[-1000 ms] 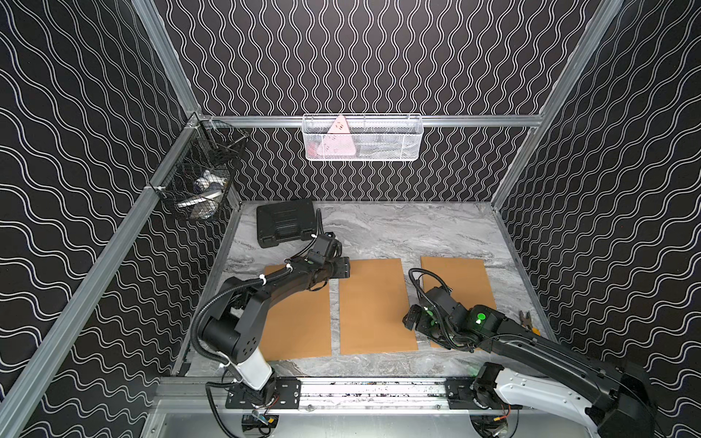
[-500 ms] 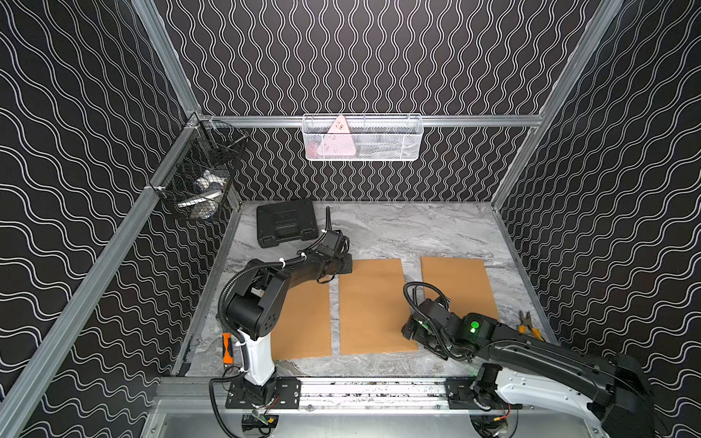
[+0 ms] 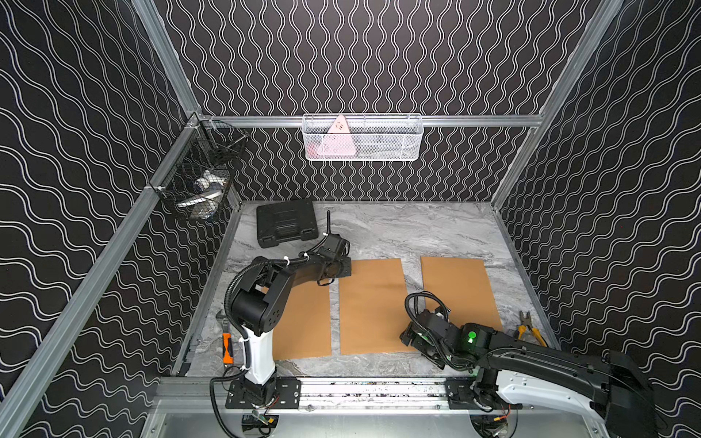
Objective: Open the file bag
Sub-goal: Pick up the file bag from the center of the board.
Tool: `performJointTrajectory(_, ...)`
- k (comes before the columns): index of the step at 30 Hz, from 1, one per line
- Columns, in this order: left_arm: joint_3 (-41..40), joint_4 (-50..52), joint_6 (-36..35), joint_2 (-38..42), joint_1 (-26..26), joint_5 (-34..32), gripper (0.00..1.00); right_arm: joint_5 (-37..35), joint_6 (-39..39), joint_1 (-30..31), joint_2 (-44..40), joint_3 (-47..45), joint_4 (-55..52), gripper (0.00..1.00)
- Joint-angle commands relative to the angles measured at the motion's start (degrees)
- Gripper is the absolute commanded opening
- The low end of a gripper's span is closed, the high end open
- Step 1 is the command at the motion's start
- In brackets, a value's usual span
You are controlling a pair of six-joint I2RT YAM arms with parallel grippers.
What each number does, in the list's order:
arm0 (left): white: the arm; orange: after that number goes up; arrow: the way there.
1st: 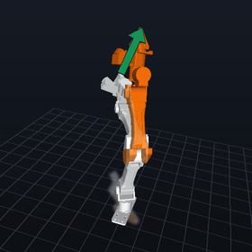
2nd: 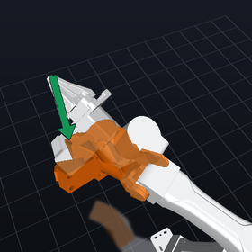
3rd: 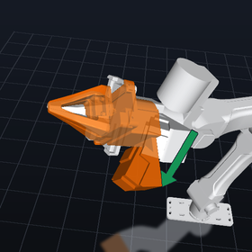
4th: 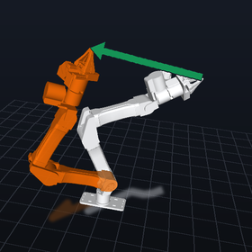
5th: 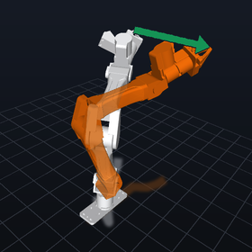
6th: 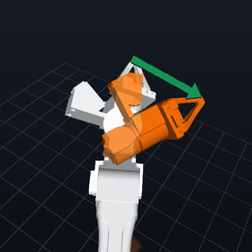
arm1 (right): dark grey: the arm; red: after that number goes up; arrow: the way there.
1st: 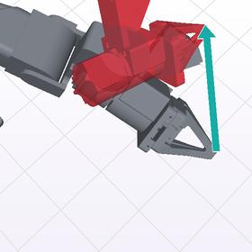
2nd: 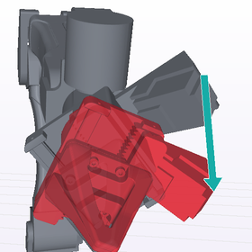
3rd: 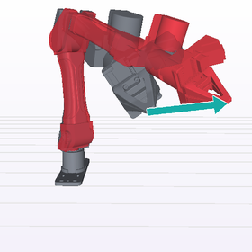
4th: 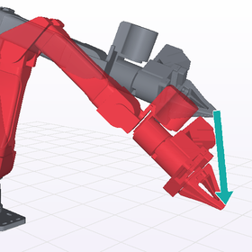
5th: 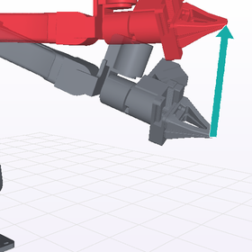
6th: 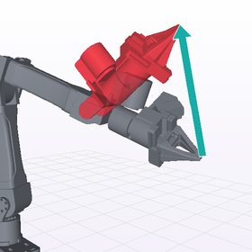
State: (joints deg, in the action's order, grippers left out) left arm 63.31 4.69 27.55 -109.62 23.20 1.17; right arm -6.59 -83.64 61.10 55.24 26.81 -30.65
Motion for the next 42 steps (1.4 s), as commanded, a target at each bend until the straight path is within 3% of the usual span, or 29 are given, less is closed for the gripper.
performJointTrajectory(1,-0.7,0.0,1.7,-0.2,0.0,-2.1,0.0,-1.0,-3.6,0.5,-0.5,-1.6,3.4,0.93)
performJointTrajectory(14,-5.4,-0.6,3.9,0.4,0.2,-3.7,0.0,-4.5,-10.7,1.3,-4.7,-8.3,9.4,0.93)
performJointTrajectory(23,-7.2,-0.3,4.2,0.9,0.9,-4.0,0.0,-6.1,-12.1,1.3,-2.6,-11.8,18.3,0.93)
performJointTrajectory(42,-8.5,-0.9,5.2,-0.9,2.5,-4.1,0.0,-10.7,-1.2,1.3,-1.1,-9.8,28.2,0.94)
